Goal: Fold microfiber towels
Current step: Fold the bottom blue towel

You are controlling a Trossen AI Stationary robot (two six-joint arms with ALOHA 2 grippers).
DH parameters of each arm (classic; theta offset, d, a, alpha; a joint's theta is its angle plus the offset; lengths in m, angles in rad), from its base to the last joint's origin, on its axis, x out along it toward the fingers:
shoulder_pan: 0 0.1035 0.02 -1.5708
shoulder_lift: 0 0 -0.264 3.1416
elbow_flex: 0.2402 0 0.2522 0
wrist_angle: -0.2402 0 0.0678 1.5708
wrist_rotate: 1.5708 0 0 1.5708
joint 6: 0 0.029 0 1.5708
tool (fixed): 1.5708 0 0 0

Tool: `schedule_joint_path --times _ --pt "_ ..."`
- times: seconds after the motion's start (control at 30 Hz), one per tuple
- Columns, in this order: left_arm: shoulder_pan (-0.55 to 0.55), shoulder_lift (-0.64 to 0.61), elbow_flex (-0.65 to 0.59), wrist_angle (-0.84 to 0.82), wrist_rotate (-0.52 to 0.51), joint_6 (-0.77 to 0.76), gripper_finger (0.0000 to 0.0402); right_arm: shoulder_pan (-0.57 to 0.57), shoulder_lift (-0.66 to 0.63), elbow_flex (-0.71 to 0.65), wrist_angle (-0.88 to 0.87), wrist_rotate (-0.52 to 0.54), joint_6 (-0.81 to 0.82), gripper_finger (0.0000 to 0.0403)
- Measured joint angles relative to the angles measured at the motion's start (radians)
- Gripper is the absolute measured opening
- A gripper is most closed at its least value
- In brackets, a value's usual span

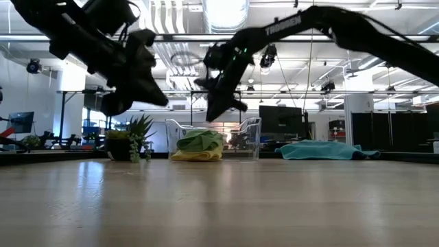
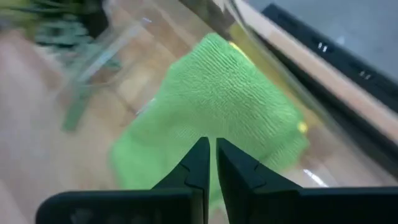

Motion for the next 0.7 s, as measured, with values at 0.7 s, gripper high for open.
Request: schedule_joint_path --times 0.7 --pt "-0.612 -0.201 0.466 -1.097 0.184 0.176 0.0000 0.312 -0.476 -0.073 -0.348 0.152 -0.117 0.0022"
